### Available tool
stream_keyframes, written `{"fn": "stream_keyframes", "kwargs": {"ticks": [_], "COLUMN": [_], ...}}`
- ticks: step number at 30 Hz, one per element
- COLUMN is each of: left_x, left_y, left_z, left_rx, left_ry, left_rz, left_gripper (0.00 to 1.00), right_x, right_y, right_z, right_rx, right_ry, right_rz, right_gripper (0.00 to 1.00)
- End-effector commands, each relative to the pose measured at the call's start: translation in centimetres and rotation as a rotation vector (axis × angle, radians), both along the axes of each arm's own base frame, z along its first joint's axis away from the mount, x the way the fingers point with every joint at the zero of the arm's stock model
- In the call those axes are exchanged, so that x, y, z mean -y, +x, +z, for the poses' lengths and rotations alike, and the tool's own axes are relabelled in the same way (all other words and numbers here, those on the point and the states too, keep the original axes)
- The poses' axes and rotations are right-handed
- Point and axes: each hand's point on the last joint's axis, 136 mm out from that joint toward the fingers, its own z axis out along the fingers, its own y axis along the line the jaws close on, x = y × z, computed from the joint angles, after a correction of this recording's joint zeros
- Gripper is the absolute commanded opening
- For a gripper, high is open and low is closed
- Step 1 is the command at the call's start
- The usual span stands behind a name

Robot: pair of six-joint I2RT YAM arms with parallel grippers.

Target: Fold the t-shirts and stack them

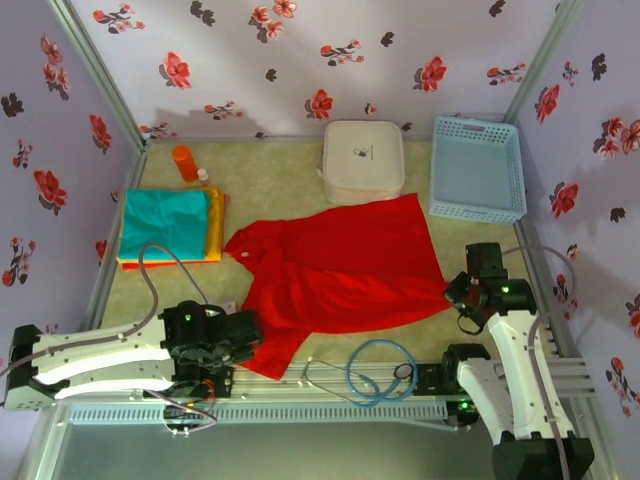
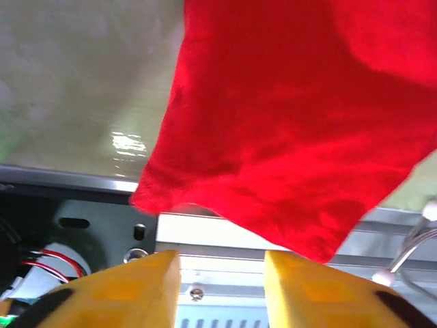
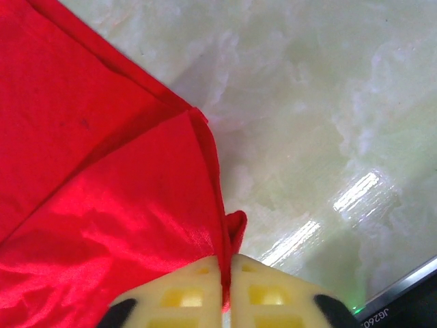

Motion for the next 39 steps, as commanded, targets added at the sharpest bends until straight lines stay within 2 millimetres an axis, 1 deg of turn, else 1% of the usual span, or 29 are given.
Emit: {"fn": "stream_keyframes", "kwargs": {"ticks": [1,3,4,5,7,8,11,13,16,19,22,27,28,30,31,32,34,36,39], "left_x": [-1.9,-2.4,-2.6,-2.7,-2.8,-3.0,-3.2,-2.5,-1.3,-0.2,0.7,1.5,1.6,1.4,1.3,1.3,1.6,2.2,3.7], "left_y": [0.6,1.1,1.5,1.9,3.0,3.6,5.3,6.6,8.9,11.3,13.8,19.1,20.2,22.1,23.1,23.9,25.6,27.5,29.7], "left_z": [0.3,1.0,1.4,2.0,3.2,3.9,5.1,5.5,6.1,6.5,7.4,9.1,9.2,9.1,8.7,8.4,8.0,7.9,7.4], "left_rx": [0.035,0.046,0.055,0.070,0.098,0.107,0.099,0.093,0.111,0.122,0.142,0.218,0.226,0.233,0.230,0.226,0.230,0.264,0.286], "left_ry": [0.057,0.046,0.033,0.012,-0.023,-0.027,-0.005,0.004,0.013,0.013,0.027,0.034,0.044,0.062,0.070,0.070,0.058,0.049,0.028], "left_rz": [0.027,0.024,0.027,0.027,0.027,0.028,0.009,-0.020,-0.060,-0.098,-0.141,-0.188,-0.202,-0.221,-0.222,-0.224,-0.240,-0.256,-0.302], "left_gripper": [0.47,0.48,0.48,0.49,0.51,0.52,0.54,0.55,0.55,0.55,0.57,0.60,0.64,0.65,0.65,0.68,0.69,0.69,0.69], "right_x": [0.5,0.1,-0.1,-0.2,-0.5,-0.6,-0.9,-1.1,-1.8,-2.4,-2.2,-2.4,-2.6,-3.3,-3.7,-3.9,-4.5,-5.0,-5.4], "right_y": [-0.2,0.0,0.0,0.1,0.8,1.2,2.9,4.2,6.0,7.6,9.2,13.1,14.0,15.8,16.6,17.3,18.3,18.9,19.6], "right_z": [0.1,0.2,0.2,0.3,0.6,1.0,2.7,3.7,4.3,4.2,3.9,4.5,4.6,4.5,4.1,3.9,3.4,2.9,2.3], "right_rx": [-0.006,0.004,0.008,0.014,0.042,0.061,0.112,0.149,0.180,0.188,0.204,0.288,0.299,0.321,0.319,0.315,0.293,0.273,0.271], "right_ry": [-0.030,-0.010,-0.001,0.005,0.016,0.018,0.012,0.010,0.028,0.041,0.013,-0.022,-0.022,-0.003,0.009,0.019,0.029,0.024,0.018], "right_rz": [-0.017,-0.003,0.003,0.008,0.023,0.033,0.077,0.106,0.151,0.192,0.212,0.266,0.278,0.306,0.316,0.320,0.332,0.338,0.334], "right_gripper": [0.34,0.52,0.64,0.72,0.75,0.80,0.81,0.82,0.82,0.82,0.82,0.81,0.81,0.81,0.81,0.81,0.81,0.80,0.80]}}
